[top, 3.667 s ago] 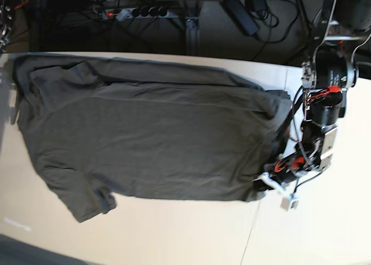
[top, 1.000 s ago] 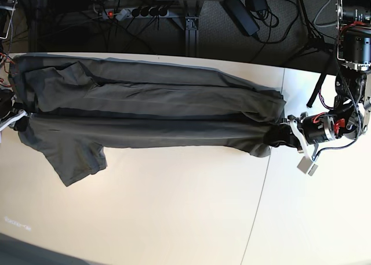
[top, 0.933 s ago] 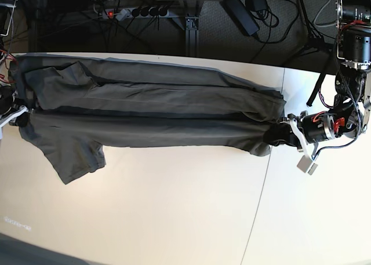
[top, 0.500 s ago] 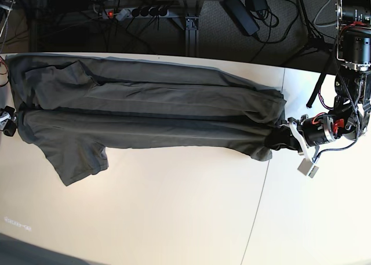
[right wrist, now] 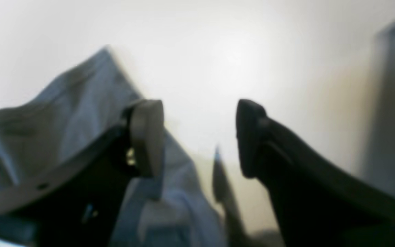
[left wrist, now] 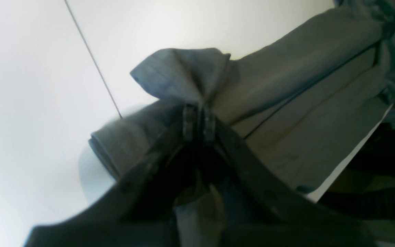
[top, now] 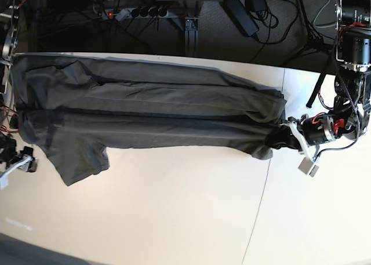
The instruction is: Fold the T-shirt properly
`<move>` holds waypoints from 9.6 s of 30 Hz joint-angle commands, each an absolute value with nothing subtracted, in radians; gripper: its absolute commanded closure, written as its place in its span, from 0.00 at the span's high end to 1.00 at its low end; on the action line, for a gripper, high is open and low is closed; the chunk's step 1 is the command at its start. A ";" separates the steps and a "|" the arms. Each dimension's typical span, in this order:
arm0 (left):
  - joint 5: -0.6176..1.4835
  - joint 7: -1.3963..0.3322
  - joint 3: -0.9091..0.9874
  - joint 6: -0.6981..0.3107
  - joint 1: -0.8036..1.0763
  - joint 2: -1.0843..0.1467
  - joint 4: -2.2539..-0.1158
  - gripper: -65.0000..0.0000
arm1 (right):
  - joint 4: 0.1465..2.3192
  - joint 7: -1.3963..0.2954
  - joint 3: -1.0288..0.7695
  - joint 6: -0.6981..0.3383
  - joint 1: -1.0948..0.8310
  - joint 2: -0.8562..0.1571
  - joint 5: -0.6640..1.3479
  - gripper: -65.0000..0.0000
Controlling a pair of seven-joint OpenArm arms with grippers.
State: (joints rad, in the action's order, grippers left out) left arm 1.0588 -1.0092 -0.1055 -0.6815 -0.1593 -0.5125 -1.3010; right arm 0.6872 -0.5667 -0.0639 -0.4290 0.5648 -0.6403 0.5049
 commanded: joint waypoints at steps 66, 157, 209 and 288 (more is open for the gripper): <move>1.148 -1.112 -0.099 -0.698 -0.060 -0.620 -1.640 0.00 | 1.616 -0.812 -0.598 -0.580 -0.315 -0.722 0.836 0.00; 0.842 -0.886 0.149 -0.509 0.227 -0.287 -1.575 0.59 | 1.464 -0.607 -0.348 -0.580 -0.273 -0.562 0.636 0.00; 0.646 -0.622 0.035 -0.521 -0.079 -0.326 -1.620 0.00 | 1.609 -0.625 -0.350 -0.580 -0.274 -0.562 0.707 0.00; 0.258 -0.814 -0.582 -0.352 -0.102 0.146 -1.647 0.39 | 1.292 -0.858 -0.607 -0.554 -0.316 -0.523 1.029 0.68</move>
